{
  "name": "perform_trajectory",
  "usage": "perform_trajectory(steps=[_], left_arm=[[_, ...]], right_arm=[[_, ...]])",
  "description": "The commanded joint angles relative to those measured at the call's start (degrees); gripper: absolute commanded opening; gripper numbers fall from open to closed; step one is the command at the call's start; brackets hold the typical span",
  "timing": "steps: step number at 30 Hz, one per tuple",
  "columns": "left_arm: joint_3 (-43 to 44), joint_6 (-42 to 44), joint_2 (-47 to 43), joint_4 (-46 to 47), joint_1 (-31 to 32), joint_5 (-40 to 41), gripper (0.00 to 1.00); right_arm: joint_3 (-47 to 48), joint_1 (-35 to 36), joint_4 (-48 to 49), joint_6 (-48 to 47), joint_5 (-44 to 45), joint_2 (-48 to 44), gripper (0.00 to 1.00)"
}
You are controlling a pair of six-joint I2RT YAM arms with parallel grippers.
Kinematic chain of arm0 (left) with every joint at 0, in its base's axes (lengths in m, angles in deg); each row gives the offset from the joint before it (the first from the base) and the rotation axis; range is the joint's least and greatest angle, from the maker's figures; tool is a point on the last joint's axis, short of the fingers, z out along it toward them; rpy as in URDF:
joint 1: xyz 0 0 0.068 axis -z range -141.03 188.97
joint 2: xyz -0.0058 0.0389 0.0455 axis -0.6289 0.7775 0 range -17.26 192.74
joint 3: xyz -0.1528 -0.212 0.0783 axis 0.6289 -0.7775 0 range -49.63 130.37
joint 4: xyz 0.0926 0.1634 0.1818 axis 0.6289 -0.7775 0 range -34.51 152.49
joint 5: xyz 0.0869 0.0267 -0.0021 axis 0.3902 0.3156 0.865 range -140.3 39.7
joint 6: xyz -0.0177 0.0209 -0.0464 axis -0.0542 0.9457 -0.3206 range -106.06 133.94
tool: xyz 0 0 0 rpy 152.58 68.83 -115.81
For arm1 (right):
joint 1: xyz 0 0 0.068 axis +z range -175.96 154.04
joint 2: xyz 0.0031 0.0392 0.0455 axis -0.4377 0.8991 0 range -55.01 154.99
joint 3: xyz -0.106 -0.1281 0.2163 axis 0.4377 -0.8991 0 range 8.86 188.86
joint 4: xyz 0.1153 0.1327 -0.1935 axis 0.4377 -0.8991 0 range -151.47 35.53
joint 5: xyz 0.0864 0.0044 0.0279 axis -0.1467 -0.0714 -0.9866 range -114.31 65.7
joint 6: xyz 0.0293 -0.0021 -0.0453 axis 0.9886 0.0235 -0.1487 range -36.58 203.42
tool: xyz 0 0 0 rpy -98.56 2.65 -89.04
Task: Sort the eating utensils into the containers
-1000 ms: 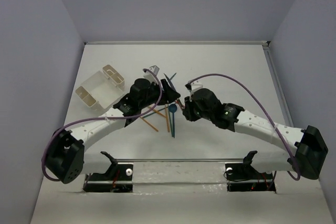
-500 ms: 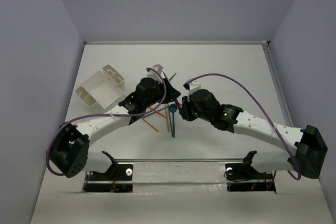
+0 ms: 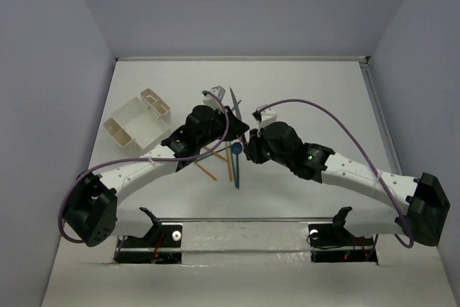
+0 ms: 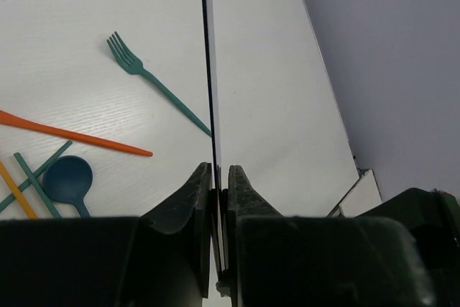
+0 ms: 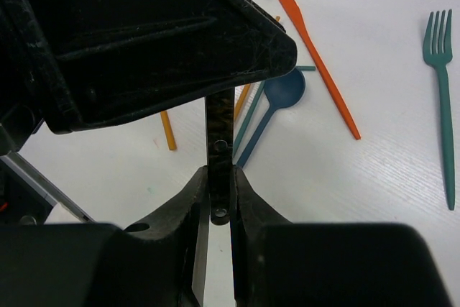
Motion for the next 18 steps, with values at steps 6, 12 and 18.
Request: perform_trajectory(steps=[6,12,18], left_arm=[[6.1,7.9,-6.1,-10.0,-3.2,10.5,0.0],[8.2,10.5,-9.6,-14.5,-11.8,13.4,0.0],[12.2,14.7,-11.7,-18.8,-22.1,23.3,0.0]], right_arm=[[-1.7,0.5,7.1,-0.1,2.1,-5.0,0.51],[-4.2,0.5,7.6,-0.8,0.6,-9.6,0.81],[-10.9,0.5,11.0,-1.5,-0.5,-13.2,0.86]])
